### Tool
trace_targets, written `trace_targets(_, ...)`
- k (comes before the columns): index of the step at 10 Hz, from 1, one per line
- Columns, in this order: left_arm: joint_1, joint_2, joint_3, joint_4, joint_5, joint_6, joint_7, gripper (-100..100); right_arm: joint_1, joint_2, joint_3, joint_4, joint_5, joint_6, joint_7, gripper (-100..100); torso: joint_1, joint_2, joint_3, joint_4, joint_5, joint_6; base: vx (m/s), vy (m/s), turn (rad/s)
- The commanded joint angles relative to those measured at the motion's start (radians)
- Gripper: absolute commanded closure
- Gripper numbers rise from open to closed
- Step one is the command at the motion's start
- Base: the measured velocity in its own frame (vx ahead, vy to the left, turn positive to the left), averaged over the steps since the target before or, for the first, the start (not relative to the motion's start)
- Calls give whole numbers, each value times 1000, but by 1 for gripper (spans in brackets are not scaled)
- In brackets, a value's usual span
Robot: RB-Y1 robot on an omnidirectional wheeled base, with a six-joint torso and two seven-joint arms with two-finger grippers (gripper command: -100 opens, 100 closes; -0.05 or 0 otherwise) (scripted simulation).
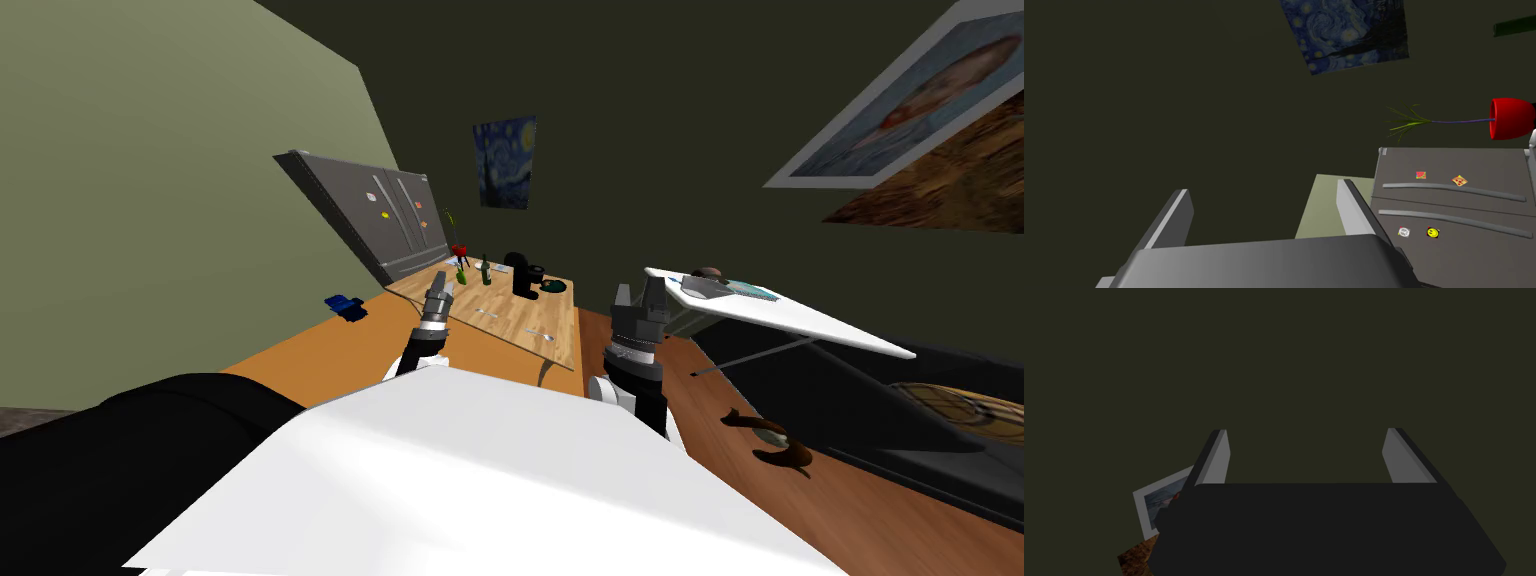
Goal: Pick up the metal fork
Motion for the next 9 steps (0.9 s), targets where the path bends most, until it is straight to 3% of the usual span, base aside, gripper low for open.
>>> trace_targets(1, -11, 35, 6, 16, 2, 29, 5, -100, 0, 0, 0, 0, 0, 0, 0, 0, 0, 0, 0, 0, 0, 0, 5, 17, -122)
trace_targets(5, -49, 86, 27, 64, 9, 125, 21, -100, 0, 0, 0, 0, 0, 0, 0, 0, 4, -1, 0, 0, 1, 0, 5, 53, -158)
trace_targets(9, -76, 105, 42, 97, 15, 201, 33, -100, 0, 0, 0, 0, 0, 0, 0, 0, 4, 0, 0, 0, 1, 0, -1, 51, -127)
